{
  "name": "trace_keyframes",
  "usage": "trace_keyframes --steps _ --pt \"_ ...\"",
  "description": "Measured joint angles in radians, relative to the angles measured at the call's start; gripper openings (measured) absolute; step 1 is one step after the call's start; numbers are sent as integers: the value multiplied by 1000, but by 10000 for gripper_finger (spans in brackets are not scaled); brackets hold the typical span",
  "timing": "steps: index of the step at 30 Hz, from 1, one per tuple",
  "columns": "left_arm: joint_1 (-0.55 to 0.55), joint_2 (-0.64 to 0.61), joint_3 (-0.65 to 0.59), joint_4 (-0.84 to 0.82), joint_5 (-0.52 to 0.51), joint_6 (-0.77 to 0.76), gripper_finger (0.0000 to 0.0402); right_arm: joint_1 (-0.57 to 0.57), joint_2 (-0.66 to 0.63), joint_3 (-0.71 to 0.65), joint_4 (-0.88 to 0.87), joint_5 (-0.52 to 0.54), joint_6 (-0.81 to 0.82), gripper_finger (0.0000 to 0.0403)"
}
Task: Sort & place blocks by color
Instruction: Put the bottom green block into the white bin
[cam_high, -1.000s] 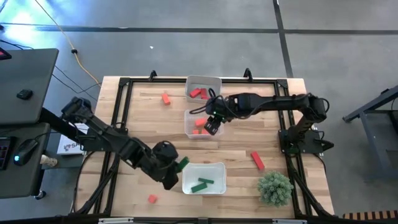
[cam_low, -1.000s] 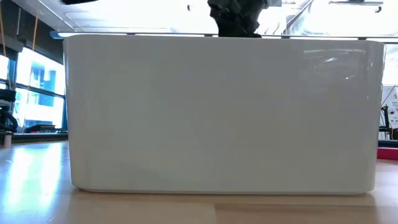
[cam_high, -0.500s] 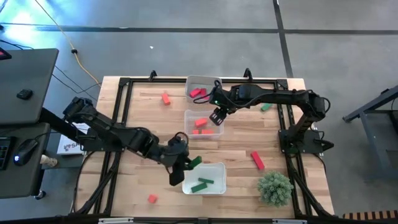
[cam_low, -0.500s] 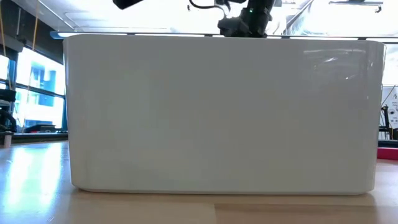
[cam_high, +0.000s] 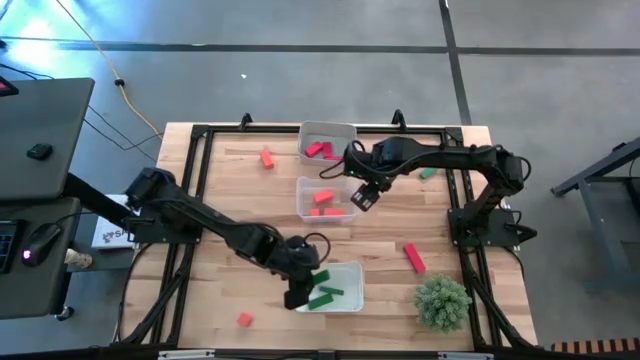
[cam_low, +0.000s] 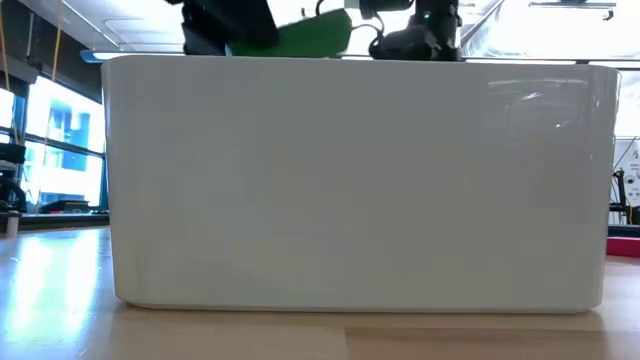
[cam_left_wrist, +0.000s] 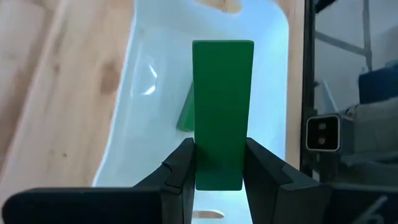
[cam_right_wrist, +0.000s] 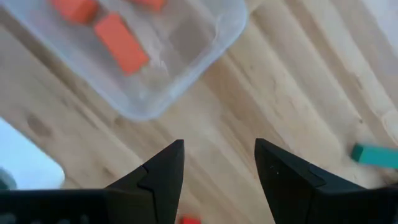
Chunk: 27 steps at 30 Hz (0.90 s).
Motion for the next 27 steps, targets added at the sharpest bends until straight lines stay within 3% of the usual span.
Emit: trace_keyframes --steps 12,27 --pt "15 55 0 9 50 10 79 107 0 0 -184 -12 7 186" --pt "32 99 -1 -27 55 26 120 287 0 -3 -262 121 35 186"
